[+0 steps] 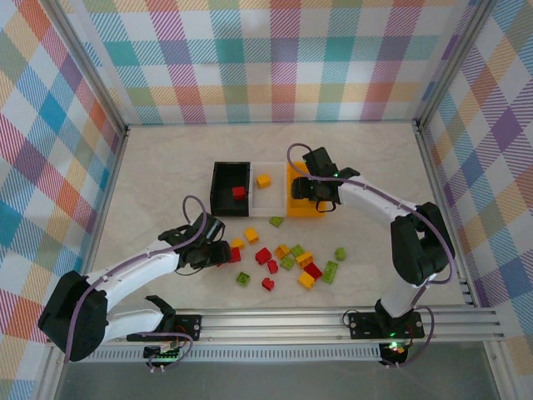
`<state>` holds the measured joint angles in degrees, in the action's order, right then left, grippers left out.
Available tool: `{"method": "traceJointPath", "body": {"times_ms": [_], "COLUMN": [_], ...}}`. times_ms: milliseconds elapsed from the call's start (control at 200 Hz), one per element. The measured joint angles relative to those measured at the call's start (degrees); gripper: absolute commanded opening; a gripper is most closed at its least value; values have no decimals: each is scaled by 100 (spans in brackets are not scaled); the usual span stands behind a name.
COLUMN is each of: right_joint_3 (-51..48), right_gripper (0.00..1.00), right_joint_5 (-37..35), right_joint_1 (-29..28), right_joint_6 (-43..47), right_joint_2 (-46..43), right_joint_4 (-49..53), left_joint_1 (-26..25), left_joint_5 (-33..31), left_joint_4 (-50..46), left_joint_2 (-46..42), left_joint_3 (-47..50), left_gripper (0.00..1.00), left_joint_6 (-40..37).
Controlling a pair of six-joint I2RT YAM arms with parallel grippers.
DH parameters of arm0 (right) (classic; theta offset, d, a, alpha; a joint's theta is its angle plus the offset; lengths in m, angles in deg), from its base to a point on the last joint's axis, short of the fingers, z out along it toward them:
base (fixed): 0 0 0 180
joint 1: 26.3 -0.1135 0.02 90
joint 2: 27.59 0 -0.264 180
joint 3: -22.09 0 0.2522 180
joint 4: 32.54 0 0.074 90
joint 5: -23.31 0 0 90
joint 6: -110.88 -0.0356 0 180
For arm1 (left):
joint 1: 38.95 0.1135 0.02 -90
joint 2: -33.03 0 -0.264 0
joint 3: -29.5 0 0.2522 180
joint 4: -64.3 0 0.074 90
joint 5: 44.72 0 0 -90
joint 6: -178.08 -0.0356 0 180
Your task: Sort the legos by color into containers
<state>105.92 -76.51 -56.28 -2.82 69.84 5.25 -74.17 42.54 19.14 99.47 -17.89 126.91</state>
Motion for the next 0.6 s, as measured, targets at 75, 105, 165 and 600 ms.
{"method": "traceJointPath", "body": {"times_ms": [75,105,165,600], "right_joint_3": [0,0,0,0], "right_gripper": [67,67,67,67], "right_joint_5": [-2,-2,-2,-2], "right_joint_1": [0,0,0,0], "right_joint_6": [-2,-2,-2,-2], "right_joint_2": [0,0,0,0], "right_joint_4": [-9,-9,-7,-7], "left_joint_1": [0,0,0,0], "left_joint_5": [-24,-31,-33,-66], "left_joint_4": [2,0,4,160], "left_joint_2": [-7,-4,4,271], "left_joint_3": [57,72,87,155], "left_gripper": [57,56,54,33], "left_joint_6": [24,39,57,72]}}
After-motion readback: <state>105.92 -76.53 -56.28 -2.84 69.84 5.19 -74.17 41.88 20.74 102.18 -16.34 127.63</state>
